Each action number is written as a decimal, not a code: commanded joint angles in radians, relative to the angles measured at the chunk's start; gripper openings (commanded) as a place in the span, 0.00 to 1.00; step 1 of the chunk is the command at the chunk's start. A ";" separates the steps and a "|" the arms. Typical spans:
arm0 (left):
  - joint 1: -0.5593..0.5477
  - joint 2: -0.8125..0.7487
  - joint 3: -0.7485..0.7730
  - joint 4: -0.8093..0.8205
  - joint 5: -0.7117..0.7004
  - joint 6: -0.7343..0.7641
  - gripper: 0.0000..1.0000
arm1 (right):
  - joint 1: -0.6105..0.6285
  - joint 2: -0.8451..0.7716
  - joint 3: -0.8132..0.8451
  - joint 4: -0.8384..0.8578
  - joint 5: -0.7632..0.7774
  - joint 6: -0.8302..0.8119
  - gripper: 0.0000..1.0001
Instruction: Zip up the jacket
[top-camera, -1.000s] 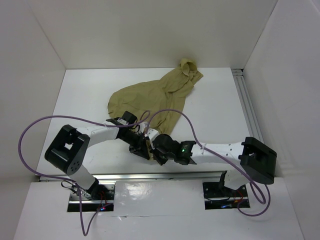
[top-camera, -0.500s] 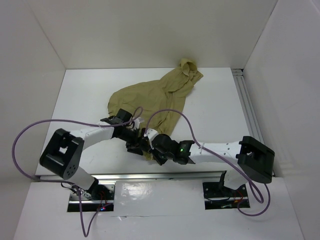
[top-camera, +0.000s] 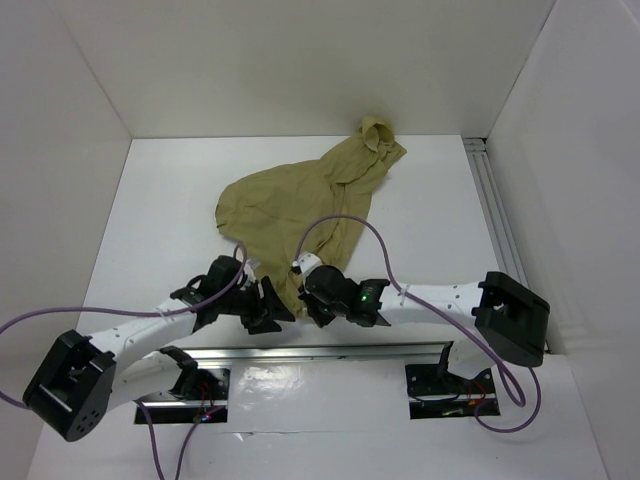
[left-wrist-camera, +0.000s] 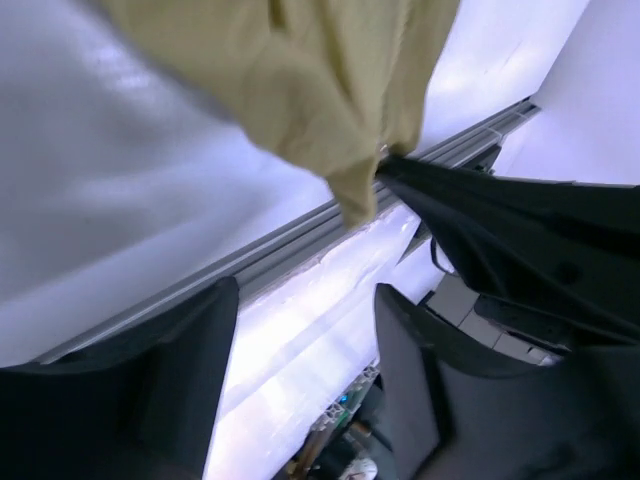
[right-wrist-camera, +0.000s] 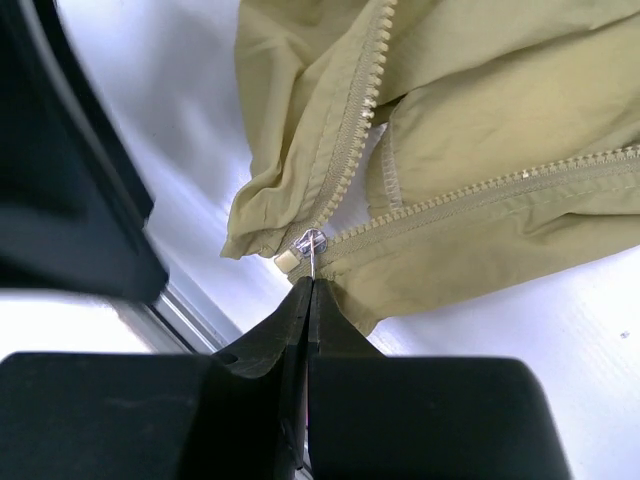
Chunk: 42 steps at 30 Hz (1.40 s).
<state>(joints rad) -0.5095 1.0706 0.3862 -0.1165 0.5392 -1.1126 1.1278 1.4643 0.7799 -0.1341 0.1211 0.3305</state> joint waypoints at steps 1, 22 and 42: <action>-0.058 -0.044 -0.023 0.145 -0.079 -0.179 0.70 | -0.014 -0.016 0.033 0.037 0.018 0.018 0.00; -0.212 0.097 0.003 0.331 -0.350 -0.193 0.53 | -0.042 -0.047 0.042 0.047 -0.032 0.045 0.00; -0.221 0.083 0.013 0.287 -0.392 -0.193 0.00 | -0.051 -0.047 0.044 0.037 -0.051 0.035 0.00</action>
<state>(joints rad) -0.7254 1.1610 0.3668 0.1715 0.1551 -1.2919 1.0821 1.4490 0.7803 -0.1226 0.0696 0.3698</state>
